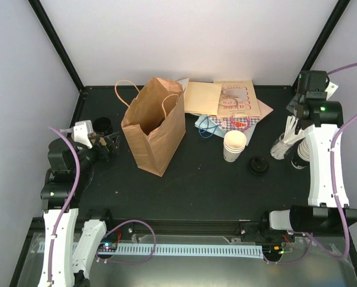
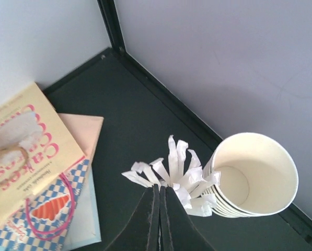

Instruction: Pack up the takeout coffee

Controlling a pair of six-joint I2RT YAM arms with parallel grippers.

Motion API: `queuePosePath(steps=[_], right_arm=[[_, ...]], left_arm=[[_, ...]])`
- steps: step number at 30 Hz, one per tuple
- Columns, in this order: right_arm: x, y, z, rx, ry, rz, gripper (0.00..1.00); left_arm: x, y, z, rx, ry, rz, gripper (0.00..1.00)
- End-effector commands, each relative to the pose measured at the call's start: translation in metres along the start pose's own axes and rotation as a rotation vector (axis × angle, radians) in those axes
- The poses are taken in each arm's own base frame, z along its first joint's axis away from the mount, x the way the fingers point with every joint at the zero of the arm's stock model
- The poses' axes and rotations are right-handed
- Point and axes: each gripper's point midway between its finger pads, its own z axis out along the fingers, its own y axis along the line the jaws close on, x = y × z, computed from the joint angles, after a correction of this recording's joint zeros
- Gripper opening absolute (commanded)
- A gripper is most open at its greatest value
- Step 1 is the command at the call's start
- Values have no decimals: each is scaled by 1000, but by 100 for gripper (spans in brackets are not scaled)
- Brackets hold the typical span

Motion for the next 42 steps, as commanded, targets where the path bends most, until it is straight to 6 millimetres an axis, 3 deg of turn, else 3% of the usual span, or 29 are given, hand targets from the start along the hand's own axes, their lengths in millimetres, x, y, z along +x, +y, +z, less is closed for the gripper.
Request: queuePosePath(steps=[1,13,17,22,28,34,42], right_arm=[[-21,-3,-33,-62,-60,37,2],[-68,6,-127,-354,-223,131,2],[-73,31,-162,-587,-254,120,1],[-73,69,-233,-1023,-321,99,1],[-65,110,-291,-1471,-225,69,1],[-57,133,-350,-1759,-215,-39,1],[-8,192,-398,-1970,-30,-257,1]], left_arm=[[-4,-4,0,17,-12,-3,99],[-5,-4,-2,12,-24,5,99],[-6,-6,-3,21,-25,3,99],[-6,-6,-3,23,-23,2,99],[-4,-6,-2,23,-11,-1,99],[-2,-7,-2,36,-7,-11,99],[-5,-11,-3,49,-12,-9,99]])
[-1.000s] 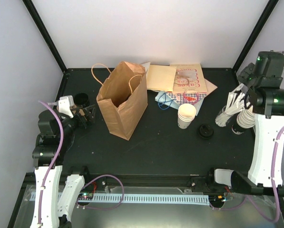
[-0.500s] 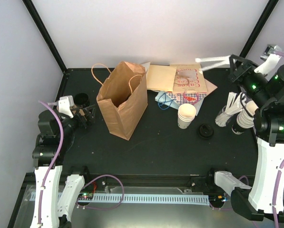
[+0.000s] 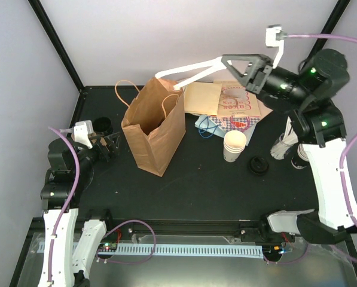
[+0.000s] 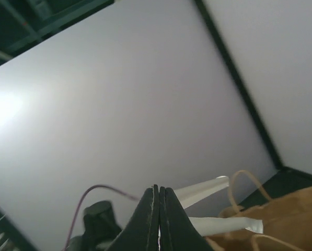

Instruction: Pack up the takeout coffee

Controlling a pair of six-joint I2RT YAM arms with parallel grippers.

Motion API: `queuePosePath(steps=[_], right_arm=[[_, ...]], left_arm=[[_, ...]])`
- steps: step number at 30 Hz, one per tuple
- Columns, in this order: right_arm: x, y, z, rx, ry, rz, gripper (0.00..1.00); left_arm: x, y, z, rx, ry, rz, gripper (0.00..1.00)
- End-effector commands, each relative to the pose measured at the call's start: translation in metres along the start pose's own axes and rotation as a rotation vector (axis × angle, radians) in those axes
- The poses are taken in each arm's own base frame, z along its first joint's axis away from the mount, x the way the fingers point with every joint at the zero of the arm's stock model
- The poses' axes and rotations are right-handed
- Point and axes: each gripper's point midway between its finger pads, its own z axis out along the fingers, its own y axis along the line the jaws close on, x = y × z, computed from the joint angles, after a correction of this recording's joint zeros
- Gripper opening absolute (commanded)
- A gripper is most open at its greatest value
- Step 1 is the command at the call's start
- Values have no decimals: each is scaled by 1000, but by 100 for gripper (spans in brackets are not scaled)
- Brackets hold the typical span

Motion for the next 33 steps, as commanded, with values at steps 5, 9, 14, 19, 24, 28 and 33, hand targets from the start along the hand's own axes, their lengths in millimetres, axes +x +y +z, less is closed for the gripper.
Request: queuePosePath(steps=[5,9,14,19,24,28,33], right_arm=[[44,26,53,-171,163,-22,1],[69,19,74,-190,231,-12,1],[94,-22,88,-52,287,-24,1],[105,-56,94,79,310,-46,1],[110,-67,99,122,327,-56,1],[113,-73,105,156,338,-76,9],[115,-67,115,123,350,-95,77]], left_arm=[[-7,-10,-6,39,-28,19,99],[-7,-10,-7,33,-24,25,99],[-7,-11,-9,29,-25,29,99],[-6,-9,-8,27,-22,25,99],[-7,-10,-8,28,-23,29,99],[-6,-9,-7,25,-19,25,99],[-5,-9,-7,25,-15,26,99]])
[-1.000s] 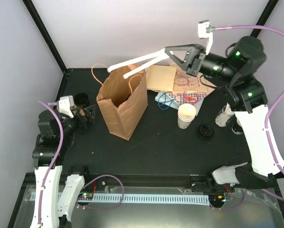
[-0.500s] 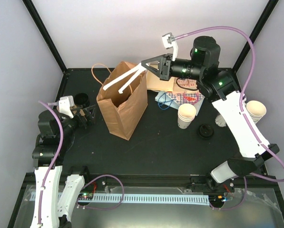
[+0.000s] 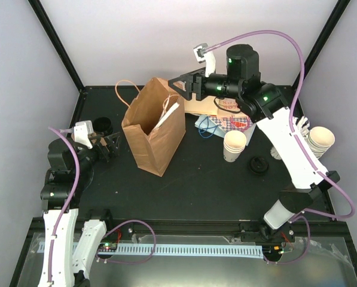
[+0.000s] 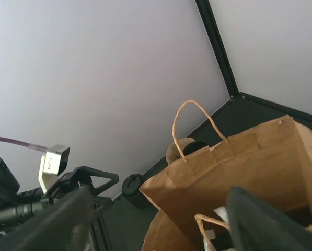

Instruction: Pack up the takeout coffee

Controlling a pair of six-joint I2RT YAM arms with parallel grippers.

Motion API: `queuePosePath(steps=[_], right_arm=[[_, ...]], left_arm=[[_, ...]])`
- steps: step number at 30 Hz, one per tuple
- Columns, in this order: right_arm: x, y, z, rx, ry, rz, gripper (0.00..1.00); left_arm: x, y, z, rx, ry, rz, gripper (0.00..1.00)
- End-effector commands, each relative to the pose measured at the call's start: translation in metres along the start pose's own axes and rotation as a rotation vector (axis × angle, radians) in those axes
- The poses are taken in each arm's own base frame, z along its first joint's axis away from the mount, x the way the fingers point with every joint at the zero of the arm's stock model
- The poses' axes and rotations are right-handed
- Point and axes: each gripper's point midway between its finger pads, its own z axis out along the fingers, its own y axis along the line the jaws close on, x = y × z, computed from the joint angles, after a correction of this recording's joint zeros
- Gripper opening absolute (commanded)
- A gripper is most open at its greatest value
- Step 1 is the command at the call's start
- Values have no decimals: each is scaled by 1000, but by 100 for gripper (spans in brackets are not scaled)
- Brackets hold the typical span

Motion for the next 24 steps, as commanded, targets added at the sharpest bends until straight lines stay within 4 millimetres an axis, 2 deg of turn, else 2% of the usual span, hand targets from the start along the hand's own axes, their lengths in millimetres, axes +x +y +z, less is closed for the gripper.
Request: queuePosePath(steps=[1,6,11,13,18,24], right_arm=[[-8,15,2,-30,-9,-56,81],[-11,15,-6,-3,-31,-82,88],[-2,-1,-19,99,-62,-131,95],[9,-11,-25,144,-75,-153,99],[54,-38,-45,238,-131,-278,100],[122,-74,-71,343,-190,-312,100]], left_arm=[[-6,-8,-6,24,-16,24,99],[-6,-8,-7,24,-17,24,99],[-4,-7,-5,22,-11,27,99],[-2,-7,-5,24,-8,27,99],[9,-3,-1,31,6,6,99],[29,4,9,58,13,-97,99]])
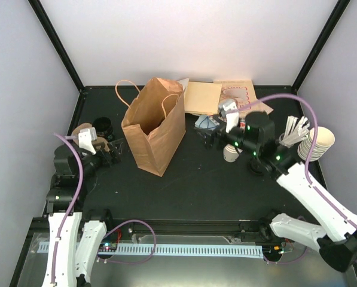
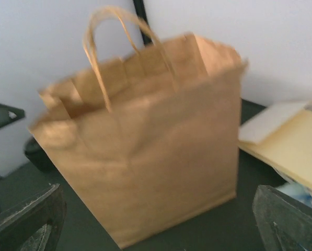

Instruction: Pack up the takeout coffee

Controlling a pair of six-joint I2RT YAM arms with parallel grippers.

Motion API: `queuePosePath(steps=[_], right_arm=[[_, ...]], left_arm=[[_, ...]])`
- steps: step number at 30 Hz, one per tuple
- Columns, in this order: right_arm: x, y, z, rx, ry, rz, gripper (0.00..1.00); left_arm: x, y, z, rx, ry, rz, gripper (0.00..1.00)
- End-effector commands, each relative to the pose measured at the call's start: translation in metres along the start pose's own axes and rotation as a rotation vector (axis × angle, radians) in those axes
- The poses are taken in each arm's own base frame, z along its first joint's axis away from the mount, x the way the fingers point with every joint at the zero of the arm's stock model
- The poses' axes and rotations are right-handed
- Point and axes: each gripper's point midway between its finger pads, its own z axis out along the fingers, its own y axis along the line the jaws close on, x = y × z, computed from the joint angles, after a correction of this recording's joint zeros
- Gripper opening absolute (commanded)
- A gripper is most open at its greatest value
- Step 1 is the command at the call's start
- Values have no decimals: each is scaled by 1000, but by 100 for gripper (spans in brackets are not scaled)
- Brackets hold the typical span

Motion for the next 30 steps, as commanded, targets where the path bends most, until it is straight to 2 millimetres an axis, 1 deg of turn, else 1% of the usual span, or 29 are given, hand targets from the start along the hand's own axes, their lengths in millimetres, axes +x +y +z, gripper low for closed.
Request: queuePosePath(steps=[1,4,7,10,11,12,13,15,17,18,21,23,26,28,30], right_arm=[[18,-24,-14,127,-133,-63,100],[50,-42,-18,214,-86,-26,100],[77,-54,-20,268,-31,1,100],[88,-64,-28,329,-26,25,100],[92,-70,-31,367,-26,36,100],[95,-77,-36,408,-24,44,97],[98,-83,-40,444,-14,44,84],[103,-93,-47,485,18,35,47],[102,-104,-55,529,37,35,14],[100,-113,-60,564,38,40,2],[97,-137,-76,651,32,73,1],[99,-153,-86,715,23,117,1],[108,-172,-96,810,7,174,1],[116,-184,-106,889,9,199,1],[124,-193,-114,949,12,217,1]], left_arm=[[10,2,7,39,-17,-86,99],[16,23,13,-42,-43,-162,99],[26,56,19,-194,-38,-232,99],[43,75,35,-268,41,-305,99],[51,79,41,-273,77,-334,99],[58,79,49,-259,112,-357,99],[62,80,55,-247,135,-375,99],[68,80,63,-233,167,-399,98],[67,84,68,-240,159,-402,96],[66,88,70,-255,147,-402,95],[61,101,72,-305,94,-393,88],[63,107,76,-311,72,-397,81],[76,110,87,-284,84,-445,71],[88,117,95,-292,104,-471,60],[100,123,104,-304,133,-489,53]])
